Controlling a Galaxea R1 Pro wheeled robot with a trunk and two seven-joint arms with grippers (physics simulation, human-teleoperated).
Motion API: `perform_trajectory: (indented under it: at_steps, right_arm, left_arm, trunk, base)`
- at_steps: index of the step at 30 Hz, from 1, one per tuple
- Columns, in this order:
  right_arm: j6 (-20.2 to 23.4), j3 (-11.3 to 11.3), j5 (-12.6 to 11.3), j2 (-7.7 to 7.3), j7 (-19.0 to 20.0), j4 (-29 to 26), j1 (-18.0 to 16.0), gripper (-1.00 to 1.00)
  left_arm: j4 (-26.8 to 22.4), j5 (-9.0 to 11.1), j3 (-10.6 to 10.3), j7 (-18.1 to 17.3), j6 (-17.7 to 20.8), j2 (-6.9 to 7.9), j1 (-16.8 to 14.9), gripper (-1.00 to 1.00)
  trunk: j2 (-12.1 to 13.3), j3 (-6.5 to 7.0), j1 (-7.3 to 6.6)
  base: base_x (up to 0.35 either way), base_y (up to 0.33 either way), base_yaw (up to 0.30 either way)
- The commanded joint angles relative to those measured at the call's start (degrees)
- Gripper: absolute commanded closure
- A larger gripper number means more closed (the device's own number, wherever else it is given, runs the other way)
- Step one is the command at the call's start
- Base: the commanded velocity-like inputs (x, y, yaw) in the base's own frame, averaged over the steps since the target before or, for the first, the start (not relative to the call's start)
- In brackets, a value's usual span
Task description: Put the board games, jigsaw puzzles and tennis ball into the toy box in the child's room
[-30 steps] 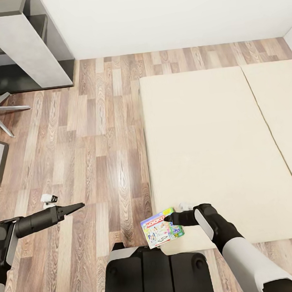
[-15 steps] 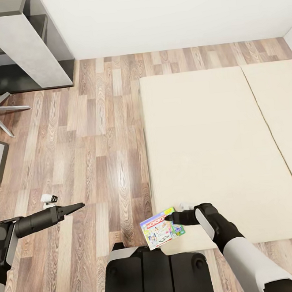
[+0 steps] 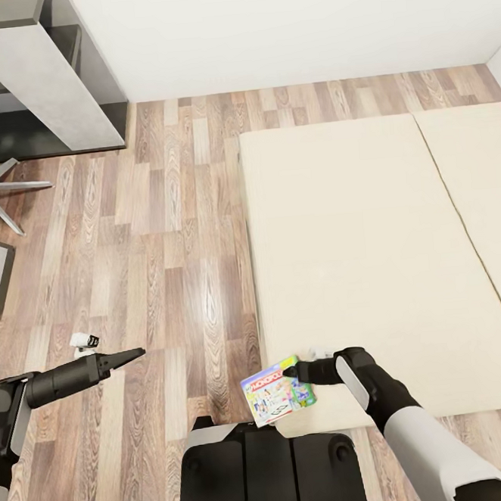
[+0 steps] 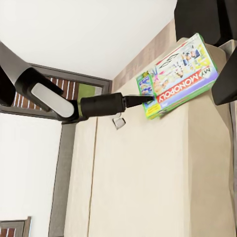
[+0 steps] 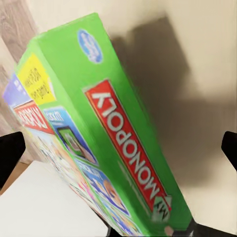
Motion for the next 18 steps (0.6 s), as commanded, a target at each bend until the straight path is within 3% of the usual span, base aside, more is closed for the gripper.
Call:
perform_trajectory:
  at_steps: [1,9,18]
  right_arm:
    - [0.26,0.01,0.12,-0.01,0.14,-0.46,-0.01,-1.00]
    - [5.13,-0.14,0.11,-0.07,0.06,-9.75,1.17,-1.00]
    - [6.16,-0.19,0.08,-0.08,0.11,-12.27,1.34,-1.00]
  left_arm:
    - [-0.01,-0.05,0.00,-0.24,0.61,0.01,-0.01,-1.00]
    - [0.01,-0.05,0.00,-0.24,0.61,0.01,0.00,-1.00]
    - [0.05,-0.05,0.00,-0.24,0.61,0.33,-0.01,-1.00]
  trunk:
    - [-0.08,-0.06,0.03]
    - [-0.08,-0.06,0.03]
    - [-0.08,-0.06,0.03]
  base:
    - [0.000,0.000,0.000]
    - [0.000,0.000,0.000]
    - [0.000,0.000,0.000]
